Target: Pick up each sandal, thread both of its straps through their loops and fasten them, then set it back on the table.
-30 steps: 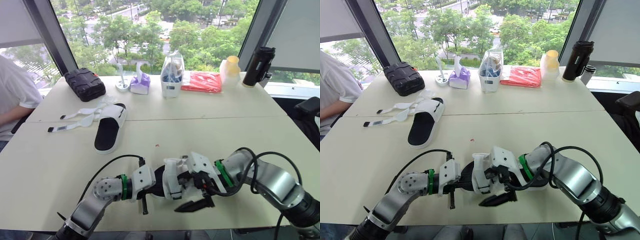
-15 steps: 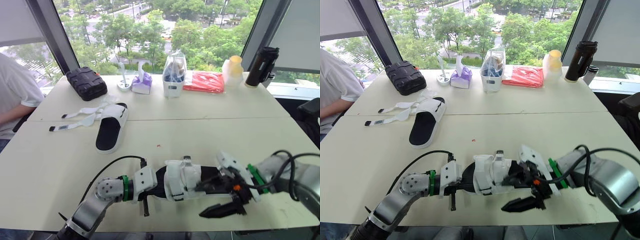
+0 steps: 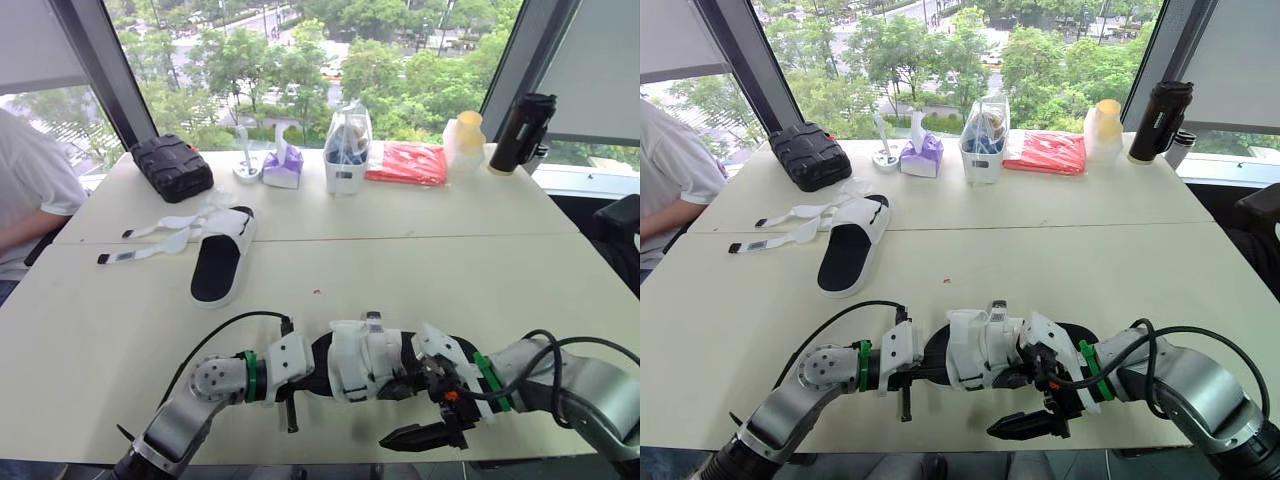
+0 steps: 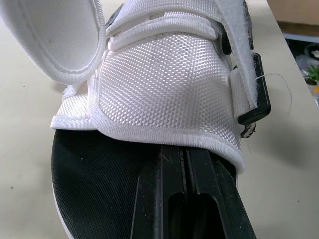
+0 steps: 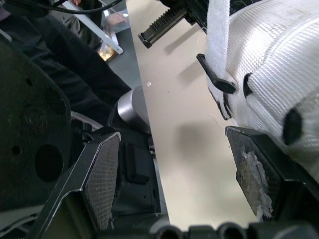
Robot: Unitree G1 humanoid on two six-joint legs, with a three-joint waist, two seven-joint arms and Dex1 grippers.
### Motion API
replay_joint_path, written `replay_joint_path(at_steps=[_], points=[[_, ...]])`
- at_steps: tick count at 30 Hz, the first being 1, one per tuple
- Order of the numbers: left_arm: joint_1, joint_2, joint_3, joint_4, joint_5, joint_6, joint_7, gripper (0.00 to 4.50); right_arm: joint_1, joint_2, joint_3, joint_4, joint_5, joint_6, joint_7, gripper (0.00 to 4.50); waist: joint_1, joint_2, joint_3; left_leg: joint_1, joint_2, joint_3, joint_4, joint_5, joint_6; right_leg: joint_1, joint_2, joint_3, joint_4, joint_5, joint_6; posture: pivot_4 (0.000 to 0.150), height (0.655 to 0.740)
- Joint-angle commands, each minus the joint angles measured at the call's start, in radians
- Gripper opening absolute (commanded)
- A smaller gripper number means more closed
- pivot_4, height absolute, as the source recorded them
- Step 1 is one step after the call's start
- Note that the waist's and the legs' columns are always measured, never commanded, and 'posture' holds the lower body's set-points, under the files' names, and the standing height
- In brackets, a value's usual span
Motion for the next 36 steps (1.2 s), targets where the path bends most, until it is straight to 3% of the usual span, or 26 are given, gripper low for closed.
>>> replay_joint_path(at_steps=[1, 9, 22, 36], points=[[0.046, 0.016, -0.099, 0.08, 0.042, 0.057, -0.04, 0.0, -0.032, 0.026, -0.003, -0.002, -0.008, -0.013, -0.029, 3.66, 0.0, 0.0, 0.0, 0.0, 0.0, 0.0, 0.0, 0.0, 0.0, 0.0, 0.0, 0.0, 0.0, 0.0, 0.0, 0.15, 0.74], [0.051, 0.019, -0.099, 0.072, 0.043, 0.061, -0.036, 0.0, -0.069, 0.064, 0.026, -0.019, -0.017, -0.012, -0.056, 3.66, -0.002, 0.0, 0.0, 0.0, 0.0, 0.0, 0.0, 0.0, 0.0, 0.0, 0.0, 0.0, 0.0, 0.0, 0.0, 0.15, 0.74], [0.043, 0.013, -0.102, 0.079, 0.043, 0.06, -0.038, 0.0, -0.044, -0.008, -0.047, -0.065, -0.035, -0.008, -0.089, 3.66, -0.002, -0.001, 0.0, 0.0, 0.0, 0.0, 0.0, 0.0, 0.0, 0.0, 0.0, 0.0, 0.0, 0.0, 0.0, 0.15, 0.74], [0.023, 0.017, -0.105, 0.1, 0.041, 0.049, -0.058, 0.0, -0.056, 0.093, -0.039, -0.114, 0.036, 0.067, -0.189, 3.66, -0.005, 0.0, 0.0, 0.002, 0.003, 0.0, 0.0, 0.0, -0.001, 0.0, 0.003, 0.0, 0.0, -0.003, 0.002, 0.15, 0.74]])
